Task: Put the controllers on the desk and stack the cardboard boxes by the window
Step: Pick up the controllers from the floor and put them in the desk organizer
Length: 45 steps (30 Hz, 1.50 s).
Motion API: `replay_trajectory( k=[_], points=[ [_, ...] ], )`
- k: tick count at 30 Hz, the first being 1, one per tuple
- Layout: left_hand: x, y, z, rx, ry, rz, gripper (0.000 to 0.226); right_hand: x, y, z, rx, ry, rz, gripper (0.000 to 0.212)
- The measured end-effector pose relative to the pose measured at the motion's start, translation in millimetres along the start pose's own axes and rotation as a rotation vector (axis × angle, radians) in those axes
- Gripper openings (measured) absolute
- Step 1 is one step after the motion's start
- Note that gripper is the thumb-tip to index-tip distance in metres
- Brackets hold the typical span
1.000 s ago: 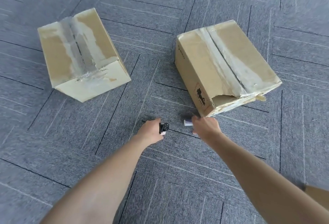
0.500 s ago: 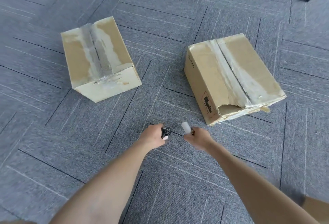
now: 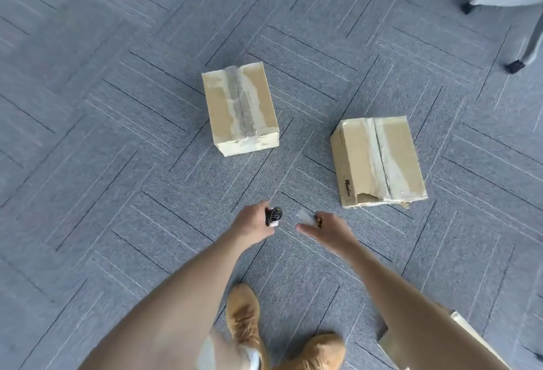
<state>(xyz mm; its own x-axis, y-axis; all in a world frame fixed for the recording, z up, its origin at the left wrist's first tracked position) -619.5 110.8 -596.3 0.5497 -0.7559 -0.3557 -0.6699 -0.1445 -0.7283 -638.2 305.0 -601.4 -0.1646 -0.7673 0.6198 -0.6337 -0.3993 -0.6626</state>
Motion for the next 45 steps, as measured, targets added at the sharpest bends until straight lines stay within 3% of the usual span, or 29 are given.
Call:
replay_trajectory(
  k=[11,16,21,26,34,41,45],
  points=[
    [5.2,-225.8,-274.1,-0.211,-0.303,-0.087,0.035,334.2,-133.6,-84.7,0.023,-0.126,-0.146,0.012],
    [46.6,-300.7,-373.9,-0.39,-0.446,-0.15,0.03,466.1,-160.9,-86.9,0.032,-0.248,-0.28,0.013],
    [109.5,-379.3,-428.3,-0.508,-0.608,-0.307,0.024,576.1,-171.2,-53.7,0.094,-0.294,-0.415,0.019],
    [192.3,-454.2,-438.1,-0.64,-0.84,-0.548,0.02,667.9,-181.4,18.9,0.277,-0.406,-0.581,0.015],
    [312.9,-582.9,-413.7,-0.792,-1.004,-0.808,0.022,784.3,-241.6,178.2,0.583,-0.571,-0.805,0.022],
    [452.7,-692.9,-359.1,-1.002,-1.422,-0.986,0.016,848.1,-320.2,380.5,0.836,-0.697,-0.894,0.026],
    [551.4,-762.7,-335.0,-1.11,-1.54,-1.026,0.019,881.8,-371.6,514.2,0.945,-0.819,-0.968,0.029]
  ],
)
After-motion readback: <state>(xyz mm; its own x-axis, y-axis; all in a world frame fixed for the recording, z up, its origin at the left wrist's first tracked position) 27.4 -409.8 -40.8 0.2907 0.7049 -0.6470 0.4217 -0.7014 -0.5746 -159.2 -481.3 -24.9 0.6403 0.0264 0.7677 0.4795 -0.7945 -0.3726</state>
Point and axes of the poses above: each hand's wrist, its own y-axis towards the middle knuckle, its own z-axis out of the palm, x = y × z, the point moved 6 cm from there along y, towards the middle knuckle, and after that the axes turned 9 degrees about -z, right-handed, at the moved point
